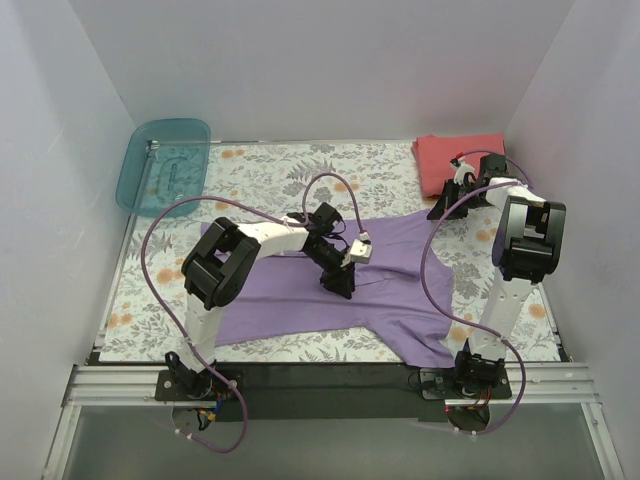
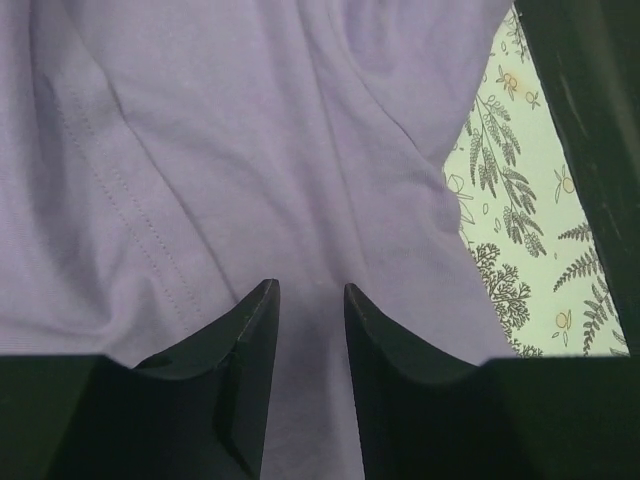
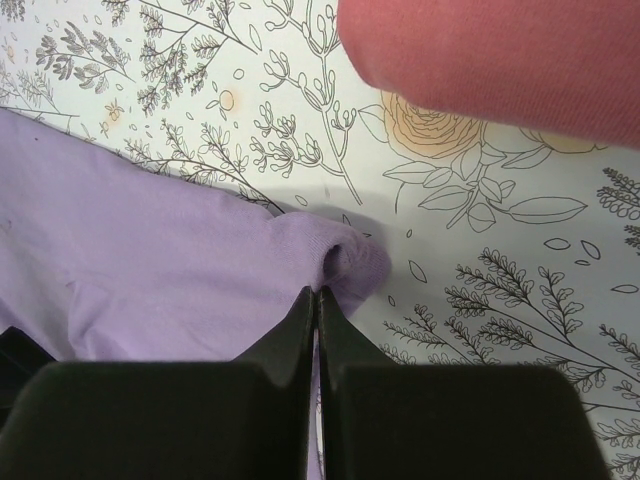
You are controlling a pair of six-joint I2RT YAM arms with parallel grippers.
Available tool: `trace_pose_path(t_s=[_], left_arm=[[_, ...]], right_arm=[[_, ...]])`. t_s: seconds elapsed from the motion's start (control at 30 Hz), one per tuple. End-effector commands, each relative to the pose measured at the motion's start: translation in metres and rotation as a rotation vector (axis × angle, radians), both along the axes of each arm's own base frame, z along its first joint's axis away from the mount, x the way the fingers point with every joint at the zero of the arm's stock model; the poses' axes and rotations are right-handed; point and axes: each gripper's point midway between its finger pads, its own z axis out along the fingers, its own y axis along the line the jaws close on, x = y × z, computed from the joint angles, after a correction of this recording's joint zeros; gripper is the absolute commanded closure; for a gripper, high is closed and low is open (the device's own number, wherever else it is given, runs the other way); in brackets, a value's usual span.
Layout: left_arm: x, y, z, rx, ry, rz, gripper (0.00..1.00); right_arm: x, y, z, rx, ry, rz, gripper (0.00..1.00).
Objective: Fold and stack the t-shirts
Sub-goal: Fold the tshirt
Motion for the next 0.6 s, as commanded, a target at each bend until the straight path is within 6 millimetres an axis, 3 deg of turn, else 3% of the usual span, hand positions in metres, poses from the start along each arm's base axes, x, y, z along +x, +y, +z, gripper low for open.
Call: trace_pose_path(t_s=[0.0,0.23,0.33,0.4,0.57], left_arm=[[0.011,-0.013,0.064,-0.141,-0.084,-0.018,0.69],[0.062,-0.061,0.102,-0.275,-0.081,0.195,0.60],[0.057,-0.073,0.108,-0.299,-0.089,0.191,0.88],[0.047,-0.080,0.104,-0.302,-0.094,0.168,0.89],[0.047,-0.095,0.081,-0.265,-0.144,0.163,0.88]], right_arm=[[0.012,-0.002,0.012,-0.003,-0.055,0.006,0.99],[0.010,-0.003,0.011,-0.010,-0.055,0.008,0.99],[0.010,-0.003,0.010,-0.012,-0.052,0.007,0.99],[0.009,-0.003,0.009,-0.012,-0.051,0.010,0.99],[0.009,-0.002,0.007,-0.008,-0.044,0.008,0.99]])
